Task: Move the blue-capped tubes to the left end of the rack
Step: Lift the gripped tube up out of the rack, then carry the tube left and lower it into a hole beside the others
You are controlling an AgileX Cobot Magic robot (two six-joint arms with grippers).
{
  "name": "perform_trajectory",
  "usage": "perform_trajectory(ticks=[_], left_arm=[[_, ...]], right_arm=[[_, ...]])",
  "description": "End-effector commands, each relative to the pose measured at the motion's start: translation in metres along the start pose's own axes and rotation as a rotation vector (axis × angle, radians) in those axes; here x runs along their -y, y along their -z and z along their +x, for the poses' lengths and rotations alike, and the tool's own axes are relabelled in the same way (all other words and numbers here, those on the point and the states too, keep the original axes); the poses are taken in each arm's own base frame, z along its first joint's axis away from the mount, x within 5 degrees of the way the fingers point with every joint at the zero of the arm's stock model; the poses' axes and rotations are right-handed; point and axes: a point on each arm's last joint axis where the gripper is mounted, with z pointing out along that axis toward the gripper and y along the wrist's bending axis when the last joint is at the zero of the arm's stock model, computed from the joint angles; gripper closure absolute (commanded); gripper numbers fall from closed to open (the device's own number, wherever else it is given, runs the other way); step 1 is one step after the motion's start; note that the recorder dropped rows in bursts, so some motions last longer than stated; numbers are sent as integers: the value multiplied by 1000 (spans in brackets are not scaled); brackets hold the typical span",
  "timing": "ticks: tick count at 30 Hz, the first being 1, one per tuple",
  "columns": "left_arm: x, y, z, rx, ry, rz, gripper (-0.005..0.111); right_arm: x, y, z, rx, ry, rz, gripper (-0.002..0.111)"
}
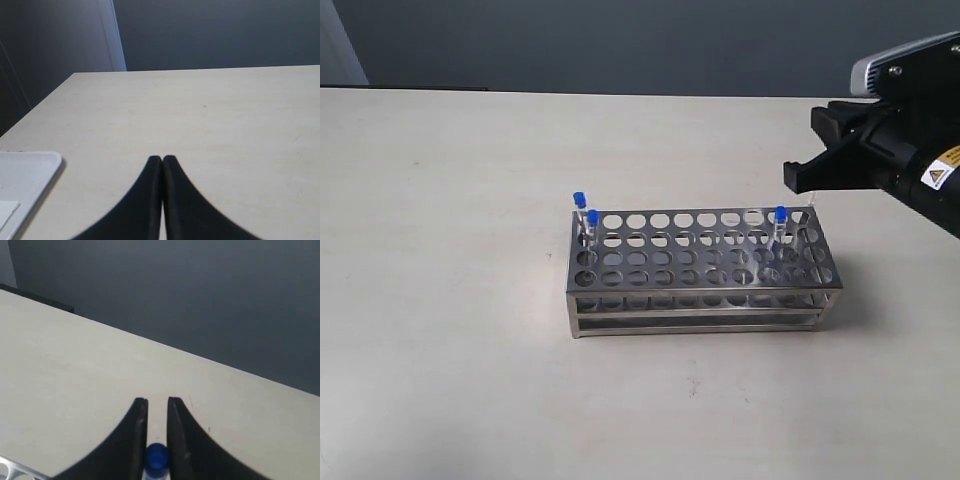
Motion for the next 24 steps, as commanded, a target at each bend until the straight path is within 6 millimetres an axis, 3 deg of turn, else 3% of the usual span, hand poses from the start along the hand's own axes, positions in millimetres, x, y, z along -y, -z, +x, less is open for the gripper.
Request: perform_trajectory(ticks=[1,8,14,18,24], left_arm=[[0,0,0,6,6,-2,106],[0,0,0,6,6,-2,106],[0,0,0,6,6,-2,106],[0,0,0,6,6,-2,106],[0,0,0,6,6,-2,106]], right_arm=[[3,7,-8,27,-2,7,109],[-9,13,-16,61,9,-39,109],[-31,21,-26,110,-53,-131,109],[-59,28,-33,166,-71,-330,109],[-81,30,-33,201,-100,-507,109]])
